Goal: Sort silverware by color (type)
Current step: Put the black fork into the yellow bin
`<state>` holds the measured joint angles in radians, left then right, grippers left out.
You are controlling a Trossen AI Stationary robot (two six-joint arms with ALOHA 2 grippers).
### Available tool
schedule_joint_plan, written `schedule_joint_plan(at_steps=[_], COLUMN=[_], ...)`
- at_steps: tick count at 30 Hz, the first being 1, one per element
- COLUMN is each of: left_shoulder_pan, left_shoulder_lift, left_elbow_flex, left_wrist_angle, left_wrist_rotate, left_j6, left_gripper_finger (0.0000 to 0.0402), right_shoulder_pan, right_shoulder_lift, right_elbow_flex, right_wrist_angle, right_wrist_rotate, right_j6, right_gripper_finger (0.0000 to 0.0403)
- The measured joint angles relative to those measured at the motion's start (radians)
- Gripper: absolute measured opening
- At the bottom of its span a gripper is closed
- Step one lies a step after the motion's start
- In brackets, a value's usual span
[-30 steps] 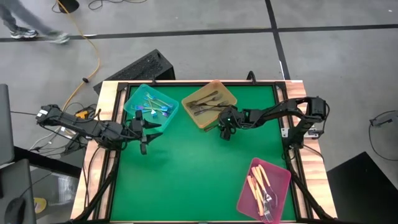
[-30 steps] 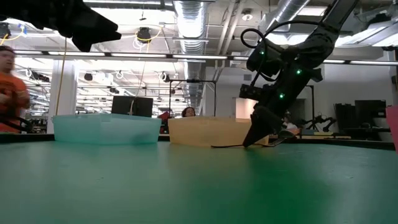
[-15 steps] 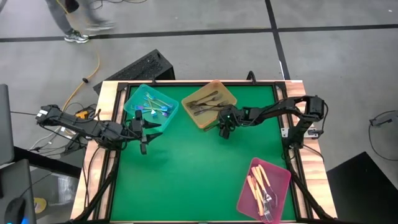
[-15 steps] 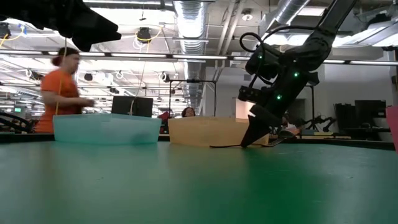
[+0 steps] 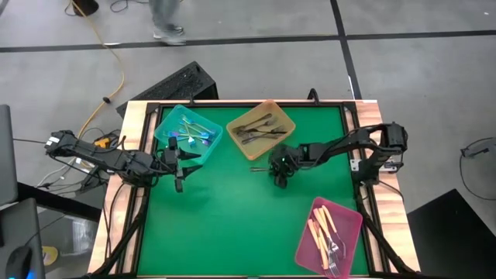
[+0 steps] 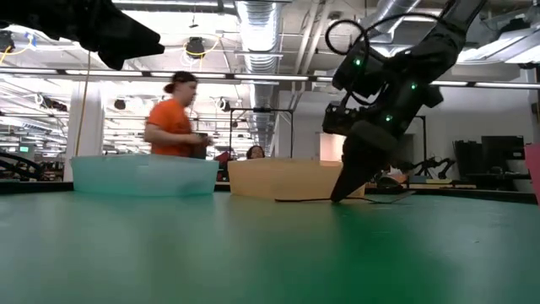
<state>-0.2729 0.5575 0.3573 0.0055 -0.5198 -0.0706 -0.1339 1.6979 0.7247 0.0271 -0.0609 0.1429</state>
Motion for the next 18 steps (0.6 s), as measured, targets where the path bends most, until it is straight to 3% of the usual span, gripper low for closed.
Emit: schedule_joint_plan(at_steps=[8, 13, 18], left_shoulder_pan=[0.0, 0.0, 0.0], left_shoulder_lift=[0.0, 0.0, 0.0], left_elbow_flex=[0.0, 0.0, 0.0], left_wrist_angle=[-0.006, -0.016, -0.016], left_wrist_rotate=[0.0, -0.001, -0.001], left_j6=[0.0, -0.001, -0.001], left_gripper_finger=[0.0156, 0.0156, 0.0156], right_shoulder_pan=[0.153, 0.169, 0.207], right_shoulder_lift=[-0.017, -0.016, -0.017], right_elbow_flex=[0.099, 0.125, 0.128], right_wrist_angle=[-0.036, -0.035, -0.025], right_wrist_rotate=[-0.023, 0.074, 0.167], right_j6=[-0.029, -0.027, 0.105], right_gripper_finger=[0.0169, 0.0169, 0.0169])
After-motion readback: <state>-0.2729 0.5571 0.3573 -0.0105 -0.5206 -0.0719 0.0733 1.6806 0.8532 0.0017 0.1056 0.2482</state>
